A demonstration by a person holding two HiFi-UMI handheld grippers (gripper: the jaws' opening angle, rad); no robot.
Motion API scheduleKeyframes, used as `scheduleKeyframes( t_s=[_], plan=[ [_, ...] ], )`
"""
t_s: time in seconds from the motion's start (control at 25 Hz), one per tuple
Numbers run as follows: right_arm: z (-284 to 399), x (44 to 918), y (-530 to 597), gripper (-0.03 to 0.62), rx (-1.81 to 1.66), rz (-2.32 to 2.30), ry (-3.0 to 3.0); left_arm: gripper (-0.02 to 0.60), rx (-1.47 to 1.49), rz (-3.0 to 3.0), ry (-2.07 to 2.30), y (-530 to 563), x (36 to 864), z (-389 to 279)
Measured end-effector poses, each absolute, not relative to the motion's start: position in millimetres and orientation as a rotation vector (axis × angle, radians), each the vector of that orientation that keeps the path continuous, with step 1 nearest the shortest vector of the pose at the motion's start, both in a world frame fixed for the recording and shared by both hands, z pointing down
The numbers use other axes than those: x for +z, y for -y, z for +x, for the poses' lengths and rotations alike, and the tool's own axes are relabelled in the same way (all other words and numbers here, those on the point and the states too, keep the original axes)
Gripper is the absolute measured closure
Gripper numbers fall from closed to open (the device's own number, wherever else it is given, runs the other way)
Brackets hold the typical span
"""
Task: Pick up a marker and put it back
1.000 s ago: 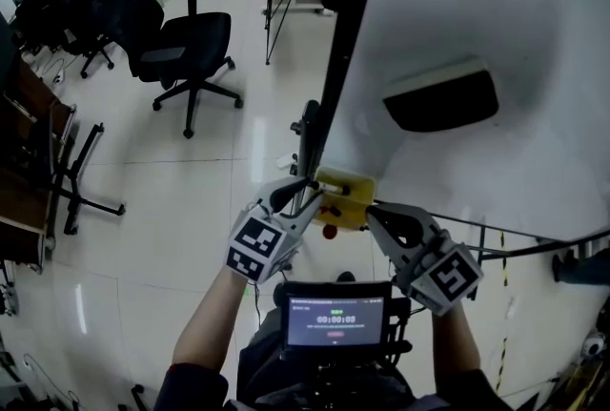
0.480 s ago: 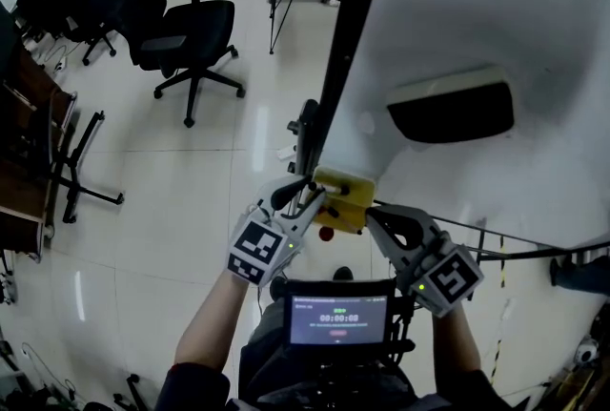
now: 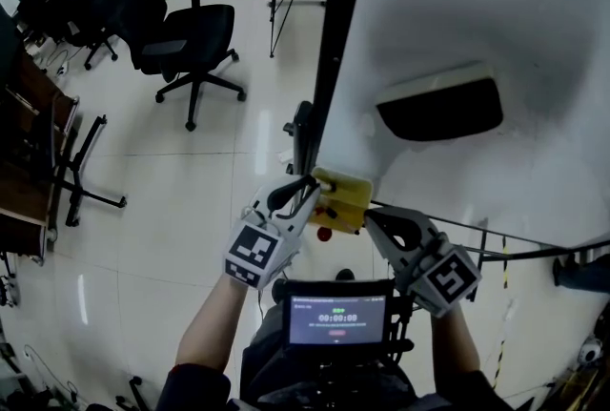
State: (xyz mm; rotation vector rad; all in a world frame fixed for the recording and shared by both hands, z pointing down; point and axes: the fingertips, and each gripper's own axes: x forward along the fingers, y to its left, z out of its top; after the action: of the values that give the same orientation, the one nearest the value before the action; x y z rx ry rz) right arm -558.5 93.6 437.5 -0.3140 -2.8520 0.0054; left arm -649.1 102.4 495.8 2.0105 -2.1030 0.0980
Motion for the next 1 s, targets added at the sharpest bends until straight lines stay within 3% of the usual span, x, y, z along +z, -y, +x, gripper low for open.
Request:
scheduleKeyframes(
  t_s=[1.0],
  plan=[
    [-562.4,373.4,-103.2,0.583,-0.081,-0.513,2.978,0.511,0.128,2.027,2.176,-139.5,366.0,-644.9]
  ],
)
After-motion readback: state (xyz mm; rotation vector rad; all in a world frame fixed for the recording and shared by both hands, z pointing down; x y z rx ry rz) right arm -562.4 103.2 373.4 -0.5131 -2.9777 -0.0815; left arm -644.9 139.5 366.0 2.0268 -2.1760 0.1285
